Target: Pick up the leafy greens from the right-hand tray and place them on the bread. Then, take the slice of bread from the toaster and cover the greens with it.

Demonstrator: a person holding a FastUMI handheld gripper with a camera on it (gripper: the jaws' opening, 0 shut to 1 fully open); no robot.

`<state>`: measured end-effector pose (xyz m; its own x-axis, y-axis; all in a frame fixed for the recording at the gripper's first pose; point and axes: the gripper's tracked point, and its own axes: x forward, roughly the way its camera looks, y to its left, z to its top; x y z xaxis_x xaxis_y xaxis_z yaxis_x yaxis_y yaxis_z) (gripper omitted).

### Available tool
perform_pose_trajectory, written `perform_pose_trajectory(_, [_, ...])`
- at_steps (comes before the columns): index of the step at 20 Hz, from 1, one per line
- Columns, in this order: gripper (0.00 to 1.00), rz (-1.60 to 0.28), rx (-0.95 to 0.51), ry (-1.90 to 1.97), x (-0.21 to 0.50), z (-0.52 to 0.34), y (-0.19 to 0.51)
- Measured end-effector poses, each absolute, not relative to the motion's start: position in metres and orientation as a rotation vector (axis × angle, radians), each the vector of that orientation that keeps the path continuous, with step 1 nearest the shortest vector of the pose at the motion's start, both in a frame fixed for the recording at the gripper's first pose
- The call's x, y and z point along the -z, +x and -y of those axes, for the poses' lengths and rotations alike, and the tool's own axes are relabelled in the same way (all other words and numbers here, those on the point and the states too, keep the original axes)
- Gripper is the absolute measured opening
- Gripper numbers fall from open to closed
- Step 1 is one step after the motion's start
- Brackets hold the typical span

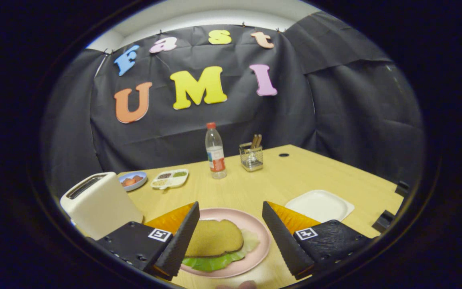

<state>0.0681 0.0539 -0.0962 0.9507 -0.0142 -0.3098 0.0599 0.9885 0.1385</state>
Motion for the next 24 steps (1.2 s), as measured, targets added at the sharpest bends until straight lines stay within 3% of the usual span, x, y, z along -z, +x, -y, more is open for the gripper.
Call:
perform_pose_trajectory(6, [0.95,0.017,-0.026,0.035,0.001,-0.077,0.027])
perform_pose_trajectory(24, [0.96,0.007,-0.069,0.033,-0.014,-0.099,-0.031])
